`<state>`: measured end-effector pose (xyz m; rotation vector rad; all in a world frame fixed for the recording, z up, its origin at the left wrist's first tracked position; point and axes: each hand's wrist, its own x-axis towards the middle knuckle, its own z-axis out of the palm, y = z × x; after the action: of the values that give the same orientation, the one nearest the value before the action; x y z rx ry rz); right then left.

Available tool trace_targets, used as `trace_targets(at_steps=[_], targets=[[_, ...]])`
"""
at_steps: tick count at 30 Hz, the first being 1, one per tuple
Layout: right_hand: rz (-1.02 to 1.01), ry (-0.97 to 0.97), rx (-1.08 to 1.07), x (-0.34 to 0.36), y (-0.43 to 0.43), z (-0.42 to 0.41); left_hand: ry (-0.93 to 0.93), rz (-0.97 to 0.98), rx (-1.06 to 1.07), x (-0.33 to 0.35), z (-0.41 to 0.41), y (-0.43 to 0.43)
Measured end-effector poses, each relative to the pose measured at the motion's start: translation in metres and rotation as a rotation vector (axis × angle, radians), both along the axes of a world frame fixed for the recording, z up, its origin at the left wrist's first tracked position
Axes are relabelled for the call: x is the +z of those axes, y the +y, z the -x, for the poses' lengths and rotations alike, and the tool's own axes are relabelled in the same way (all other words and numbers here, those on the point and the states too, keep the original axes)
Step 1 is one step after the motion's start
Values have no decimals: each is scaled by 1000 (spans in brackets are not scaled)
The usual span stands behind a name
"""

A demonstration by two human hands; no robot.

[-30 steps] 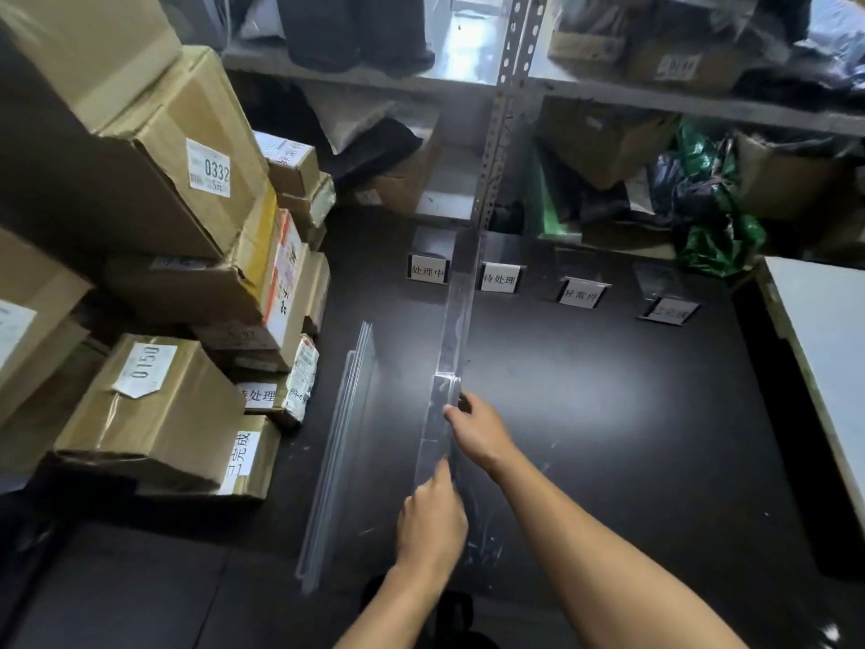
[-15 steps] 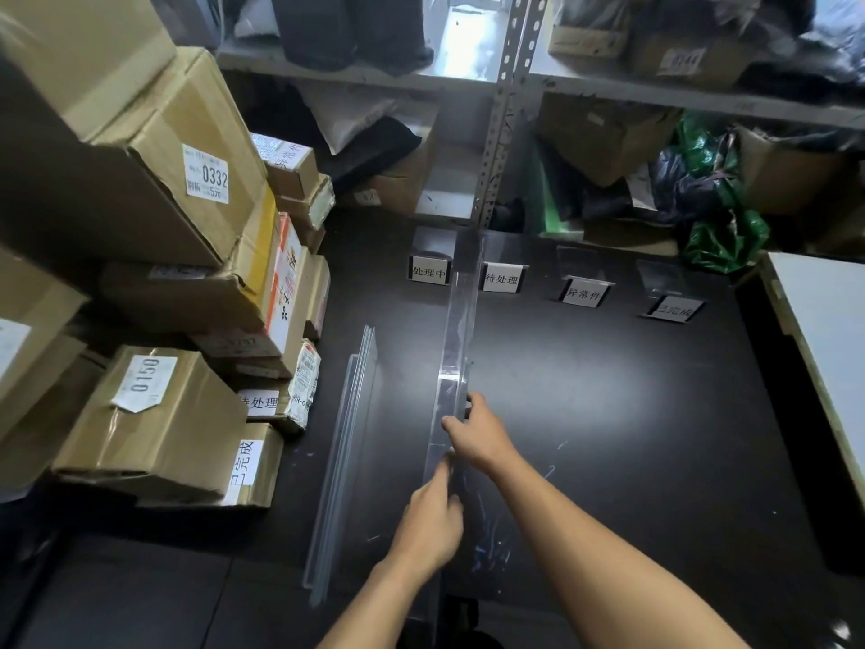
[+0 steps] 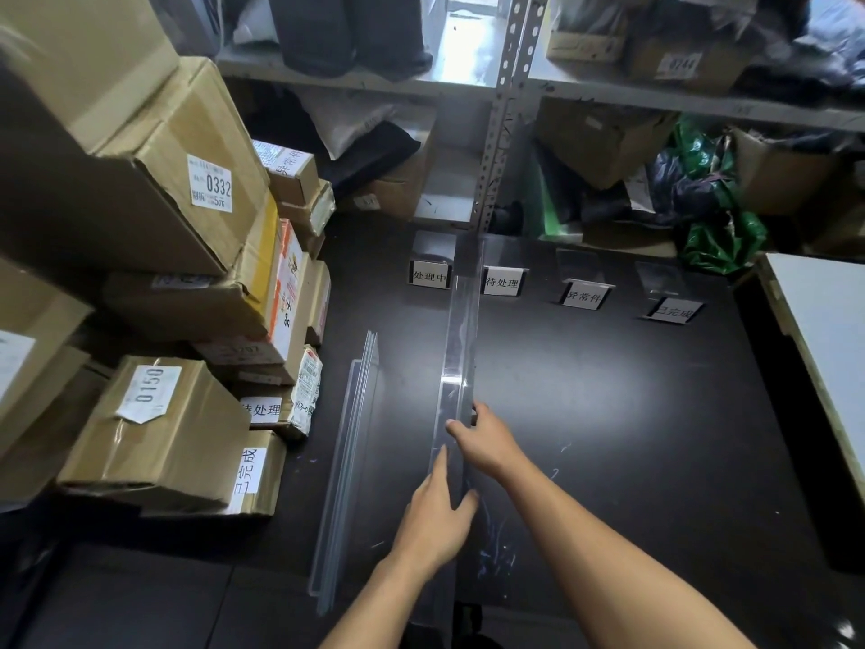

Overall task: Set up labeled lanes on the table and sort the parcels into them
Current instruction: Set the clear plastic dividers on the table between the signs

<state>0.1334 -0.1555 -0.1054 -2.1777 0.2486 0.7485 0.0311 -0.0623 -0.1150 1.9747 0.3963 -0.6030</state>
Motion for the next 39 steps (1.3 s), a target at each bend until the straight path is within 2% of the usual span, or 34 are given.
trace_targets(at_steps=[5,10,12,15,17,20,22,26,28,31,34,39], targets=[[-19,15,-31,-4,-3,1,-45,11,26,4,-4,3],[20,-42,-91,0,-6,1,-324,47,192,33,-12,15],[19,-122,-151,6,-5,1,-474,-35,269,49,-15,28],[96,-335,-231,20,-1,5,-648,-286,374,63,-17,55],[117,-504,-206,33,6,10,-596,-373,420,63,-16,73],[64,-620,-67,49,30,20,-307,-432,379,53,-3,92],[15,-554,59,55,52,30,-149,-425,303,48,8,99],[24,-262,283,53,93,47,102,-333,159,44,21,104],[39,-135,314,49,107,53,123,-324,111,43,24,106],[72,-50,328,42,120,59,109,-358,84,50,24,108],[104,-30,331,39,127,61,125,-412,70,59,22,107],[96,-73,290,40,127,60,42,-492,100,61,22,108]])
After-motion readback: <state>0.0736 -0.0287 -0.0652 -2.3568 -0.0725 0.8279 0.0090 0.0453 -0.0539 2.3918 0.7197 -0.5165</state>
